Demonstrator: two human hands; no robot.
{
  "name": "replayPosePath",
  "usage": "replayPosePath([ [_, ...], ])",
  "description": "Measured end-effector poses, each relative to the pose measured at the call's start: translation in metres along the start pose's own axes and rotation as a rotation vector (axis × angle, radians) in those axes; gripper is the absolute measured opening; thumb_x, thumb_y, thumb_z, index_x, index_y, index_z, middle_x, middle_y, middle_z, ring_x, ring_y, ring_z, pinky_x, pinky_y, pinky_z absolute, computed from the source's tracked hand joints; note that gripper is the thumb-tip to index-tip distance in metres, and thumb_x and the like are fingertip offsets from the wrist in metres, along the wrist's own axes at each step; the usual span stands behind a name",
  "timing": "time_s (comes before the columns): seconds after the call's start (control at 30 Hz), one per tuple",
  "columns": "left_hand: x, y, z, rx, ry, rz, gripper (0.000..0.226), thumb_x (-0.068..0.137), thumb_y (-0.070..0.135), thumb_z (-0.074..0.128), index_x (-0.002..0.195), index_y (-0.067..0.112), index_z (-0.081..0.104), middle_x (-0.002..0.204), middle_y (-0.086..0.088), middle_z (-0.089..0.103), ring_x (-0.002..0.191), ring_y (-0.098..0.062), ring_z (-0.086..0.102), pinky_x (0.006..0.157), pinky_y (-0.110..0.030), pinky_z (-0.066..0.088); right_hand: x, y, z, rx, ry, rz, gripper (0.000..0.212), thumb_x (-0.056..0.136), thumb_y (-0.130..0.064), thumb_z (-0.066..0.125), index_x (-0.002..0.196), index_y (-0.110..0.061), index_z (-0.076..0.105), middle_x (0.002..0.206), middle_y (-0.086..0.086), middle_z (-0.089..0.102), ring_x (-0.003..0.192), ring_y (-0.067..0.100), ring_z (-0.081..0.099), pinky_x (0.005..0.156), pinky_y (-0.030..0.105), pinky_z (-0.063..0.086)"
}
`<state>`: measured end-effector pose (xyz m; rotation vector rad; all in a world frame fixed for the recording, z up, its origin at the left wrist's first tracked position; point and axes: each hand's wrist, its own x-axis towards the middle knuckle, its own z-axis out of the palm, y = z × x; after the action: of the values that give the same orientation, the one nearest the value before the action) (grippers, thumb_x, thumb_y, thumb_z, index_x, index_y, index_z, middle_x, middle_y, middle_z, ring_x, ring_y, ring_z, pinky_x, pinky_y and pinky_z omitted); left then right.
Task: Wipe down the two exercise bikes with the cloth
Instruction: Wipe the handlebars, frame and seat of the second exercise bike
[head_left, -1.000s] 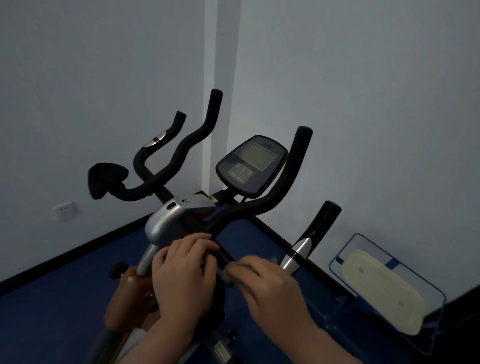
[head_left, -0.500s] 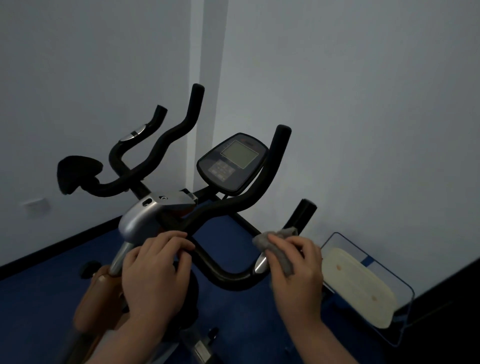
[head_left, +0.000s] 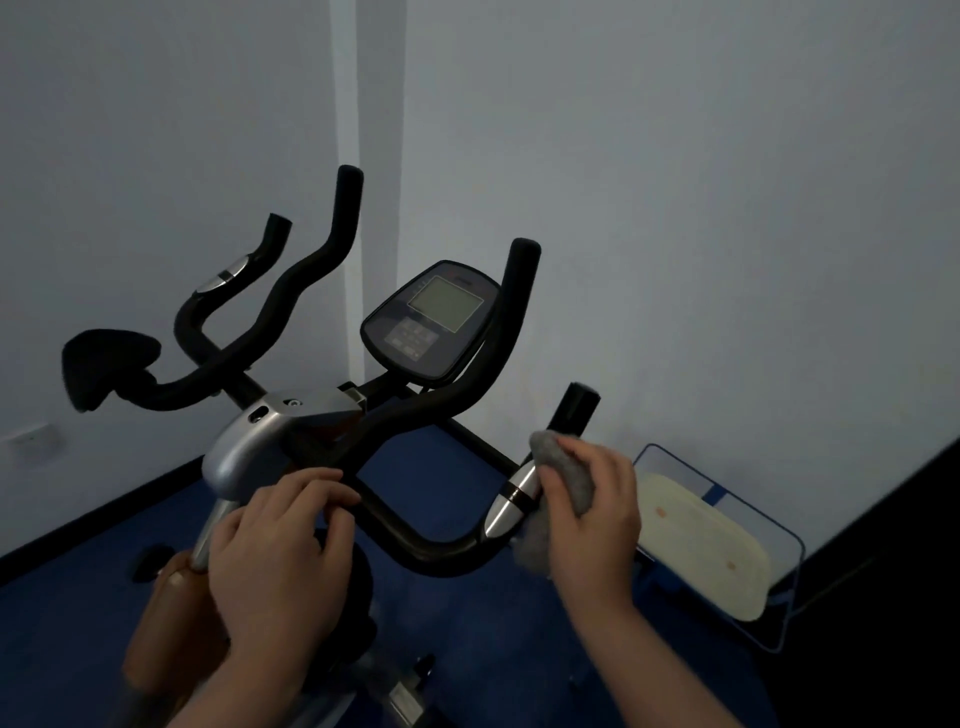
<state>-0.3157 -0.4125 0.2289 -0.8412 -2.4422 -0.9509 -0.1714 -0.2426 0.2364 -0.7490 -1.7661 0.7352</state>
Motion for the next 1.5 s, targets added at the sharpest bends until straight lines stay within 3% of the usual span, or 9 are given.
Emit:
replayPosePath([
  [0.27, 0.001, 0.000, 0.001, -0.011, -0.018, -0.003, 0.029, 0.073, 0.012, 0.072, 0.078, 0.038, 0.061, 0.101, 0.018, 0.064, 0.085, -0.008, 0.054, 0.077, -0.026, 0.023, 0.046, -0.014, 0.008, 0.105, 0.184, 0.039, 0.029, 0.092, -0.007, 0.062, 0.120, -0.015, 0.064, 0.123, -0.002, 0.061, 0.117, 0.005, 0.054, 0.103, 0.020, 0.042],
  [0.47, 0.002, -0.002, 0.003, -0.016, -0.025, 0.007, 0.034, 0.070, 0.011, 0.075, 0.079, 0.040, 0.060, 0.099, 0.019, 0.062, 0.083, -0.008, 0.053, 0.077, -0.026, 0.023, 0.001, -0.009, 0.026, 0.167, 0.212, 0.122, 0.047, 0.093, -0.009, 0.060, 0.130, -0.037, 0.050, 0.144, -0.002, 0.049, 0.136, 0.007, 0.042, 0.106, 0.009, 0.032],
  [0.6, 0.002, -0.003, 0.004, -0.010, -0.025, 0.027, 0.031, 0.071, 0.010, 0.075, 0.079, 0.037, 0.062, 0.100, 0.017, 0.064, 0.083, -0.010, 0.057, 0.076, -0.026, 0.024, 0.029, -0.011, 0.022, 0.103, 0.219, 0.072, 0.051, 0.095, -0.019, 0.056, 0.143, -0.028, 0.041, 0.144, 0.001, 0.050, 0.132, 0.014, 0.048, 0.105, 0.030, 0.044],
  [0.7, 0.002, -0.004, 0.005, -0.008, -0.012, 0.031, 0.028, 0.073, 0.011, 0.073, 0.079, 0.037, 0.062, 0.100, 0.017, 0.064, 0.084, -0.008, 0.056, 0.077, -0.026, 0.024, 0.014, -0.006, 0.022, 0.074, 0.142, 0.052, 0.055, 0.095, -0.026, 0.052, 0.148, -0.028, 0.036, 0.148, -0.002, 0.045, 0.133, 0.018, 0.046, 0.101, 0.042, 0.049],
  [0.87, 0.002, -0.003, 0.006, 0.000, 0.015, 0.045, 0.020, 0.075, 0.018, 0.068, 0.080, 0.037, 0.064, 0.100, 0.019, 0.064, 0.083, -0.008, 0.058, 0.079, -0.025, 0.023, -0.045, 0.011, 0.012, -0.081, -0.103, -0.162, 0.046, 0.096, -0.023, 0.052, 0.142, -0.024, 0.046, 0.149, -0.024, 0.036, 0.141, 0.009, 0.033, 0.112, 0.028, 0.036],
  [0.97, 0.001, -0.004, 0.007, 0.003, 0.032, 0.061, 0.015, 0.083, 0.022, 0.061, 0.080, 0.036, 0.065, 0.100, 0.019, 0.065, 0.083, -0.007, 0.058, 0.080, -0.025, 0.025, -0.031, 0.003, -0.003, -0.248, -0.294, -0.313, 0.044, 0.095, -0.020, 0.058, 0.139, -0.022, 0.051, 0.142, -0.022, 0.043, 0.135, 0.004, 0.037, 0.113, 0.041, 0.034],
  [1.1, 0.000, -0.006, 0.007, -0.015, 0.037, 0.072, 0.021, 0.083, 0.033, 0.044, 0.081, 0.035, 0.065, 0.101, 0.019, 0.065, 0.086, -0.006, 0.057, 0.080, -0.029, 0.031, -0.013, -0.010, -0.025, -0.251, -0.700, -0.342, 0.045, 0.099, -0.052, 0.038, 0.139, -0.033, 0.046, 0.140, -0.029, 0.043, 0.135, -0.004, 0.030, 0.112, 0.038, 0.033],
  [1.33, 0.000, -0.007, 0.008, -0.033, 0.061, 0.071, 0.020, 0.084, 0.033, 0.044, 0.081, 0.033, 0.064, 0.100, 0.018, 0.064, 0.084, -0.007, 0.056, 0.079, -0.027, 0.030, -0.030, -0.017, 0.006, -0.322, -0.630, -0.414, 0.025, 0.098, -0.039, 0.045, 0.109, -0.026, 0.063, 0.110, -0.016, 0.062, 0.109, 0.001, 0.051, 0.113, 0.042, 0.029],
  [1.5, -0.001, -0.005, 0.006, -0.029, 0.060, 0.059, 0.020, 0.083, 0.032, 0.045, 0.080, 0.031, 0.065, 0.099, 0.017, 0.064, 0.084, -0.008, 0.057, 0.080, -0.026, 0.027, -0.020, -0.006, 0.015, -0.397, -0.599, -0.707, 0.027, 0.092, -0.045, 0.056, 0.101, -0.022, 0.068, 0.092, -0.009, 0.067, 0.090, 0.009, 0.060, 0.111, 0.034, 0.032],
])
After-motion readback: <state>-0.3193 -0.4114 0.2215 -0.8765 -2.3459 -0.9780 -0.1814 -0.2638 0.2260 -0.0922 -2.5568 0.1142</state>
